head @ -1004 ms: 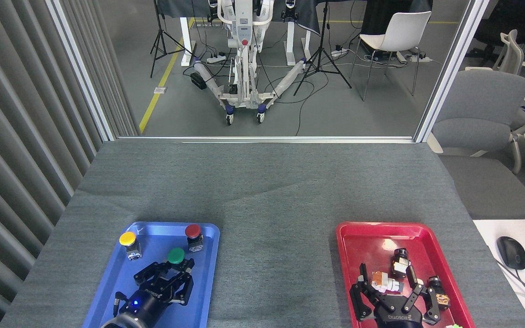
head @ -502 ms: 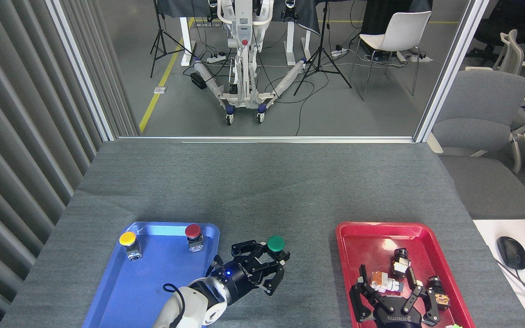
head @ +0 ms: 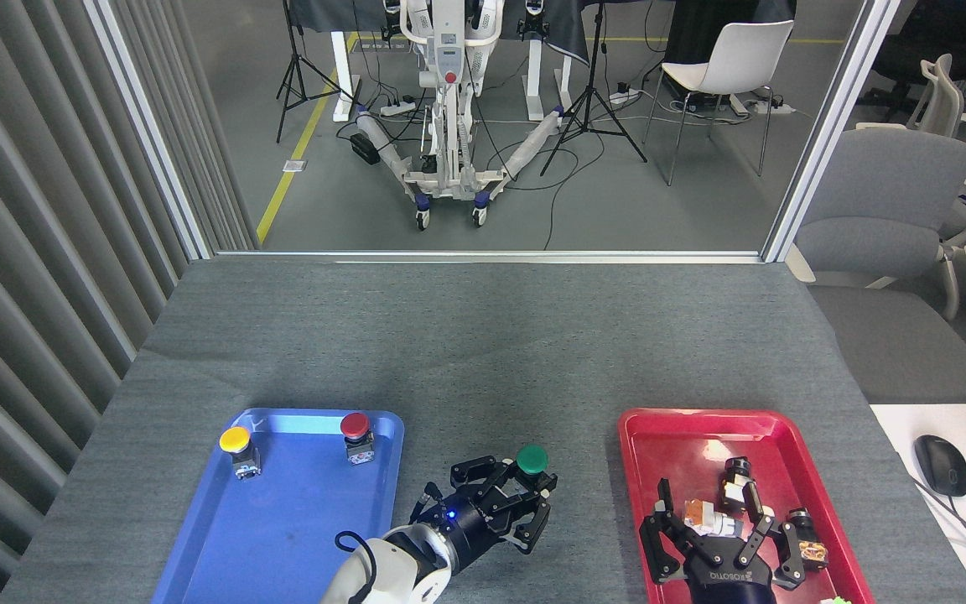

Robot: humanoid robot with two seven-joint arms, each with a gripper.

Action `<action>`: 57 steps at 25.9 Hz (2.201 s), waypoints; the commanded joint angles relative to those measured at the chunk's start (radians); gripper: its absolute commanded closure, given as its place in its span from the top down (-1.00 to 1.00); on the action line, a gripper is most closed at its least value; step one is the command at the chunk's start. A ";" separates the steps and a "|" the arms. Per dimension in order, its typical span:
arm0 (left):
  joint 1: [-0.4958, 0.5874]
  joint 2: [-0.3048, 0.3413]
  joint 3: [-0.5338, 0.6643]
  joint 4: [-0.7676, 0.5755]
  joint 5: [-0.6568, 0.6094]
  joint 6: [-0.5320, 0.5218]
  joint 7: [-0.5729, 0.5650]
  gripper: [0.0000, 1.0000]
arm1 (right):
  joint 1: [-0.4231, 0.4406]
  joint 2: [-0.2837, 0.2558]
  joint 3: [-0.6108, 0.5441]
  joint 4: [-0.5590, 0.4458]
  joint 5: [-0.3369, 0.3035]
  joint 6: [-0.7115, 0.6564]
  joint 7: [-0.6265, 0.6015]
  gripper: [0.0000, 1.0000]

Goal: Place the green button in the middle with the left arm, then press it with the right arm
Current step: 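Carry the green button with the left gripper toward the table's middle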

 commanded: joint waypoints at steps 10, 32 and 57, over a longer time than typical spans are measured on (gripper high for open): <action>0.044 -0.002 -0.030 -0.007 0.014 -0.001 -0.002 -0.49 | -0.025 -0.002 0.012 0.044 -0.001 0.021 0.006 1.00; 0.137 0.011 -0.082 -0.153 0.005 0.002 0.047 1.00 | -0.039 -0.010 0.053 0.045 -0.003 0.048 0.006 1.00; 0.654 0.258 0.498 -0.889 0.020 0.263 0.038 0.83 | -0.074 -0.013 0.216 0.068 0.071 -0.024 0.061 -0.63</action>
